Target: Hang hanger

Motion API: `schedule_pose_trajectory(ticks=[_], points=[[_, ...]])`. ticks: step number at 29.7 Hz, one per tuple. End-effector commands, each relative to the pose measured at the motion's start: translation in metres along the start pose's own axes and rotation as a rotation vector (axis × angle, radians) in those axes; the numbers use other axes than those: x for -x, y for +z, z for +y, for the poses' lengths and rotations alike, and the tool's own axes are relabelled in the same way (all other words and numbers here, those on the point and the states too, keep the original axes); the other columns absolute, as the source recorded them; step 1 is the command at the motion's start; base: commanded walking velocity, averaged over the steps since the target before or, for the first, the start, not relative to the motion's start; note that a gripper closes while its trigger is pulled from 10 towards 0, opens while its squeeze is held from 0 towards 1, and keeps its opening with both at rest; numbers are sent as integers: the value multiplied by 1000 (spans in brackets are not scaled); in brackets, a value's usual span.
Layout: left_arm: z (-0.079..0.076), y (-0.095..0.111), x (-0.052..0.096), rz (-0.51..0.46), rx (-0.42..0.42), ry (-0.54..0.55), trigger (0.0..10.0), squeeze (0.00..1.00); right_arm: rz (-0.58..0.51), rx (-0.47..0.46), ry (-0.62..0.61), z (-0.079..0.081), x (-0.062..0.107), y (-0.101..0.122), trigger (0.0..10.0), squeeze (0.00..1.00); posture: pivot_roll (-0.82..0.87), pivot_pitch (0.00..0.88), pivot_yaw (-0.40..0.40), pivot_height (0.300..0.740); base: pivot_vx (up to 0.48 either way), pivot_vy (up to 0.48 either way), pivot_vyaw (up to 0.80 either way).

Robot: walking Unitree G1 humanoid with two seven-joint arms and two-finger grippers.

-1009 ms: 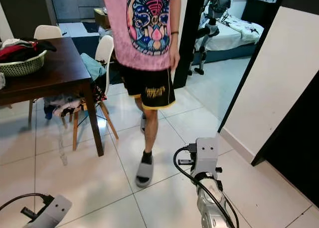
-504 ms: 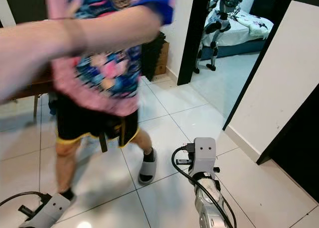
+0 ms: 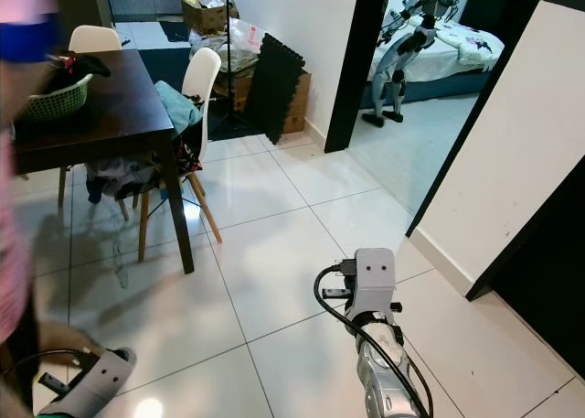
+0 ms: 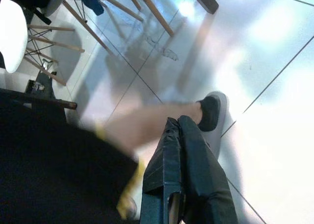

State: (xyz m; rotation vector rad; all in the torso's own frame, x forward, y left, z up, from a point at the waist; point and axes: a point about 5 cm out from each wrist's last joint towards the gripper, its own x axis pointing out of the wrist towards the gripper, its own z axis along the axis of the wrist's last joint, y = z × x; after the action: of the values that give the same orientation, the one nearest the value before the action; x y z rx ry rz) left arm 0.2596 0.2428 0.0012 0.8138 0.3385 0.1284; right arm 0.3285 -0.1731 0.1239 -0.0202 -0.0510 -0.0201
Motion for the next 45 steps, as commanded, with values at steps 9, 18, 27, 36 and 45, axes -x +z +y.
schedule_pose_trajectory(ticks=[9,18,27,36,45], points=[[-9,-4,6,20,-10,-18,10000,0,16,6,1,-6,1,-2,10000,0,77,109,-24,740,0,0,0],[-14,-2,7,15,-9,-18,10000,0,19,24,18,-8,-2,0,10000,0,67,103,-54,740,0,0,0],[-17,0,7,16,-9,-20,10000,0,18,27,32,-6,-4,1,10000,0,63,93,-62,740,0,0,0],[-18,0,7,20,-11,-21,10000,0,12,31,34,-7,-5,3,10000,0,49,80,-62,740,0,0,0],[-17,0,6,21,-11,-20,10000,0,9,29,32,-7,-4,3,10000,0,47,78,-54,740,0,0,0]])
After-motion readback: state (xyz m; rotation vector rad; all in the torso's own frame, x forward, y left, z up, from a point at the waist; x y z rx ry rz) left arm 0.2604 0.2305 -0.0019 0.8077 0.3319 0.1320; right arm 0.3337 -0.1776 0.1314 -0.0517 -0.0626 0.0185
